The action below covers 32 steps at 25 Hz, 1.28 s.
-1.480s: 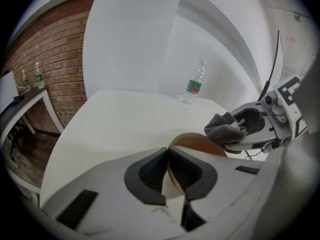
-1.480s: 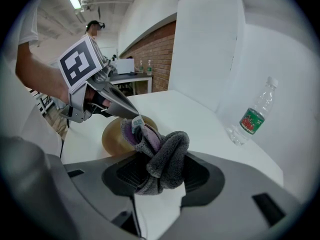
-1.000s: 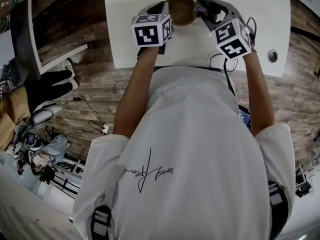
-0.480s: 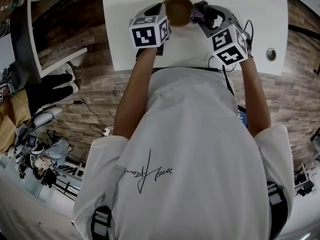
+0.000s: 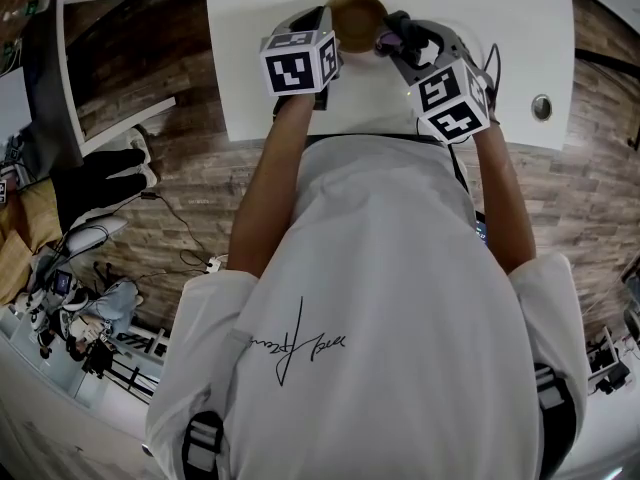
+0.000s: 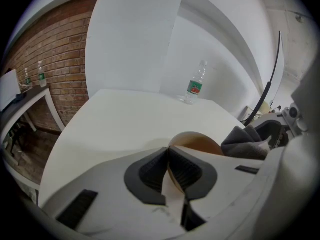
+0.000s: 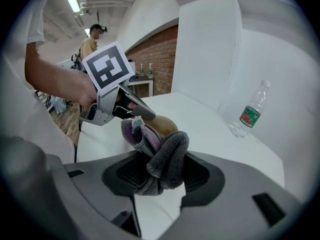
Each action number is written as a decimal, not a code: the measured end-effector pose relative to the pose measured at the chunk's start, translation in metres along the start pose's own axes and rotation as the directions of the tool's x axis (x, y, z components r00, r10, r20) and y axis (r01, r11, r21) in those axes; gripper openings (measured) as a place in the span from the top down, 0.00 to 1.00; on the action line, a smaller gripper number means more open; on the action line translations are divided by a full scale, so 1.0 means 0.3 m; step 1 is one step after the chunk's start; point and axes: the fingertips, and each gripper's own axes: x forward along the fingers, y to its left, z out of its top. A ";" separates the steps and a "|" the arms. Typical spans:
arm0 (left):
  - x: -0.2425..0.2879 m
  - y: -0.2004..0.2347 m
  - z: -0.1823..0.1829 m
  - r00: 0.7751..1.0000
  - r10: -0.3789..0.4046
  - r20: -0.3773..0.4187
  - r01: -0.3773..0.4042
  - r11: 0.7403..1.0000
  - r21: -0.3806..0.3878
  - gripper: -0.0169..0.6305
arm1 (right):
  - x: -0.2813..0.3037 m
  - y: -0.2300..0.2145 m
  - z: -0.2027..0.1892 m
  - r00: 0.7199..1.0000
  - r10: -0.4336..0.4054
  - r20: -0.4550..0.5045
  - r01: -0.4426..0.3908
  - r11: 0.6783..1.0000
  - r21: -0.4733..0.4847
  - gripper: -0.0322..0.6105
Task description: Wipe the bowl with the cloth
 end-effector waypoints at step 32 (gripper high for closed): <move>0.002 0.031 0.005 1.000 0.003 0.005 -0.003 1.000 -0.021 0.95 | 0.051 0.204 0.106 0.971 0.226 0.084 -0.234 0.966 0.109 0.66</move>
